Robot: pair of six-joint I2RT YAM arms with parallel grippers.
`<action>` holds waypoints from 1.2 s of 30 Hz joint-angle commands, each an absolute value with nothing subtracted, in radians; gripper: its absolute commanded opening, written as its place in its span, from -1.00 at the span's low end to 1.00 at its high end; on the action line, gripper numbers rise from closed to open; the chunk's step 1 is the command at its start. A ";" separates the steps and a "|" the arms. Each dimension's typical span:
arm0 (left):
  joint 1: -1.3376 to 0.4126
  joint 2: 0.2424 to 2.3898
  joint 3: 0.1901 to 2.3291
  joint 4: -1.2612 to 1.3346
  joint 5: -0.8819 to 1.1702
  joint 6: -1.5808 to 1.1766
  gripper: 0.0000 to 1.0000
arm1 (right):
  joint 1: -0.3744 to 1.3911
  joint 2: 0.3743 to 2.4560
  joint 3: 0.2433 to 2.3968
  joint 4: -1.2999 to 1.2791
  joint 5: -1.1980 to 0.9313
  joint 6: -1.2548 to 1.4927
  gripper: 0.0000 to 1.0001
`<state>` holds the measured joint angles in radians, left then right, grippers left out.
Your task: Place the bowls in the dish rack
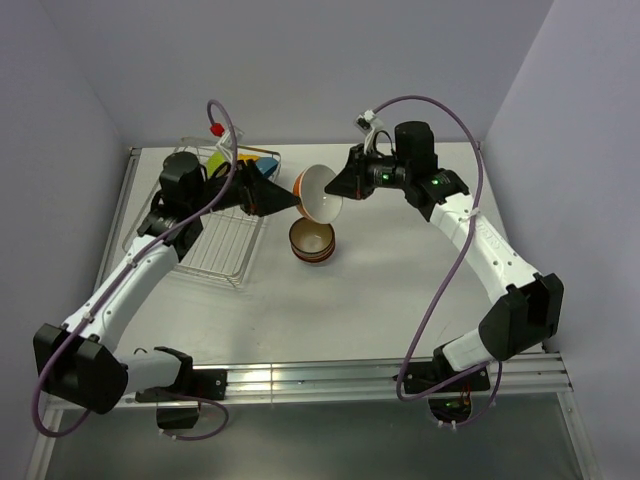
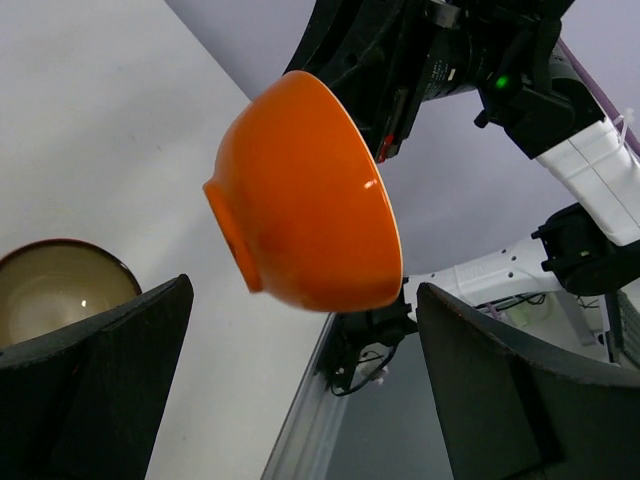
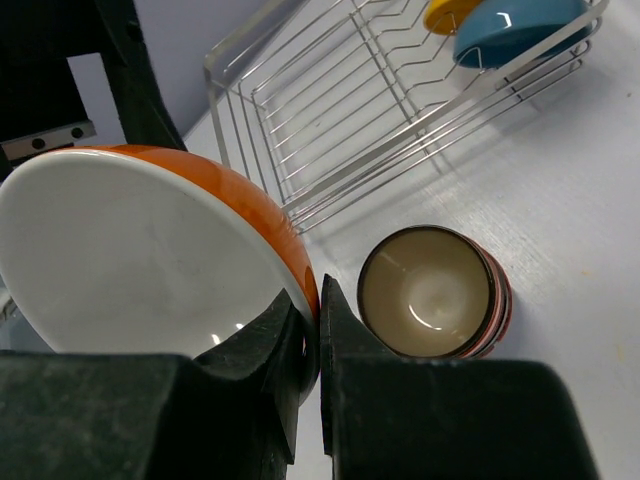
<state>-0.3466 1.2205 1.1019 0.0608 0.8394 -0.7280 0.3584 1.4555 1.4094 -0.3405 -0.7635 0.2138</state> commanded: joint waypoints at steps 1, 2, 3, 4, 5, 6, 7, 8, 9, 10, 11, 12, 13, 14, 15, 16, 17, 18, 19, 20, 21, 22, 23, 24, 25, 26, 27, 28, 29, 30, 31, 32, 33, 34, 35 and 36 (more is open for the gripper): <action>-0.383 1.247 1.115 0.124 0.796 -0.805 0.99 | 0.371 1.427 1.401 -0.249 -0.735 0.229 -1.00; -0.390 1.255 1.111 0.109 0.787 -0.805 0.99 | 0.374 1.428 1.399 -0.247 -0.736 0.229 -1.00; -0.393 1.262 1.097 0.115 0.796 -0.811 0.99 | 0.374 1.430 1.399 -0.248 -0.736 0.227 -1.00; -0.394 1.273 1.091 0.127 0.805 -0.836 0.99 | 0.376 1.433 1.399 -0.249 -0.733 0.227 -1.00; -0.394 1.275 1.085 0.139 0.814 -0.851 0.99 | 0.376 1.433 1.397 -0.250 -0.730 0.226 -1.00; -0.396 1.278 1.072 0.176 0.831 -0.865 0.97 | 0.377 1.433 1.394 -0.250 -0.727 0.225 -1.00; -0.400 1.281 1.071 0.184 0.834 -0.882 0.88 | 0.377 1.433 1.393 -0.252 -0.724 0.221 -1.00; -0.403 1.282 1.071 0.192 0.836 -0.885 0.84 | 0.377 1.433 1.391 -0.253 -0.723 0.221 -1.00; -0.406 1.284 1.069 0.202 0.841 -0.887 0.80 | 0.377 1.434 1.391 -0.255 -0.724 0.219 -1.00; -0.416 1.285 1.068 0.206 0.841 -0.890 0.79 | 0.379 1.434 1.390 -0.253 -0.724 0.218 -1.00; -0.420 1.284 1.066 0.209 0.841 -0.891 0.78 | 0.379 1.434 1.390 -0.255 -0.724 0.216 -1.00; -0.425 1.282 1.062 0.222 0.842 -0.900 0.77 | 0.382 1.437 1.390 -0.258 -0.723 0.213 -1.00; -0.429 1.282 1.060 0.229 0.844 -0.903 0.77 | 0.383 1.439 1.391 -0.261 -0.723 0.210 -1.00; -0.431 1.281 1.060 0.235 0.845 -0.910 0.77 | 0.385 1.440 1.391 -0.264 -0.721 0.209 -1.00; -0.433 1.281 1.058 0.241 0.845 -0.917 0.77 | 0.388 1.442 1.391 -0.264 -0.721 0.209 -1.00; -0.436 1.279 1.058 0.253 0.847 -0.922 0.76 | 0.390 1.442 1.390 -0.262 -0.719 0.212 -1.00; -0.437 1.279 1.058 0.256 0.847 -0.925 0.72 | 0.388 1.442 1.388 -0.262 -0.718 0.213 -1.00; -0.439 1.281 1.058 0.261 0.850 -0.931 0.69 | 0.390 1.442 1.388 -0.261 -0.718 0.212 -1.00; -0.442 1.281 1.058 0.273 0.853 -0.940 0.62 | 0.390 1.443 1.390 -0.261 -0.715 0.209 -1.00; -0.442 1.282 1.061 0.275 0.854 -0.942 0.56 | 0.388 1.443 1.391 -0.265 -0.715 0.210 -1.00; -0.443 1.282 1.063 0.276 0.853 -0.942 0.50 | 0.390 1.445 1.391 -0.265 -0.713 0.209 -1.00; -0.443 1.282 1.063 0.273 0.851 -0.942 0.30 | 0.391 1.443 1.393 -0.265 -0.715 0.207 -1.00; -0.442 1.284 1.068 0.268 0.845 -0.942 0.22 | 0.391 1.443 1.394 -0.268 -0.716 0.203 -1.00; -0.443 1.285 1.071 0.261 0.842 -0.936 0.16 | 0.391 1.443 1.396 -0.270 -0.716 0.201 -1.00; -0.443 1.284 1.071 0.255 0.839 -0.931 -0.02 | 0.393 1.443 1.400 -0.276 -0.718 0.195 -1.00; -0.443 1.285 1.075 0.239 0.833 -0.925 -0.15 | 0.400 1.443 1.402 -0.282 -0.716 0.193 -1.00; -0.443 1.285 1.080 0.229 0.822 -0.913 -0.30 | 0.405 1.447 1.405 -0.287 -0.715 0.183 -1.00; -0.442 1.284 1.081 0.219 0.816 -0.904 -0.74 | 0.406 1.448 1.413 -0.299 -0.712 0.181 -0.92; -0.440 1.285 1.086 0.195 0.808 -0.896 -0.97 | 0.411 1.451 1.416 -0.304 -0.713 0.179 -0.67; -0.437 1.287 1.088 0.184 0.795 -0.884 -0.99 | 0.411 1.456 1.419 -0.307 -0.712 0.183 -0.52; -0.427 1.287 1.088 0.180 0.792 -0.877 -0.99 | 0.411 1.457 1.425 -0.311 -0.710 0.184 -0.34; -0.420 1.287 1.089 0.172 0.788 -0.874 -1.00 | 0.411 1.459 1.430 -0.324 -0.700 0.184 0.02; -0.402 1.285 1.092 0.158 0.781 -0.862 -0.99 | 0.411 1.459 1.434 -0.328 -0.692 0.186 0.16; -0.394 1.284 1.095 0.150 0.776 -0.855 -1.00 | 0.411 1.459 1.442 -0.337 -0.686 0.184 0.40; -0.382 1.284 1.104 0.143 0.772 -0.847 -1.00 | 0.411 1.459 1.446 -0.342 -0.678 0.184 0.52; -0.370 1.281 1.111 0.137 0.767 -0.824 -1.00 | 0.411 1.456 1.451 -0.347 -0.667 0.183 0.60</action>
<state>-0.4046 1.2922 1.0534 0.1299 0.7891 -0.8761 0.4084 1.4628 1.3914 -0.3431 -0.7006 0.1928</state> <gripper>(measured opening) 0.695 0.753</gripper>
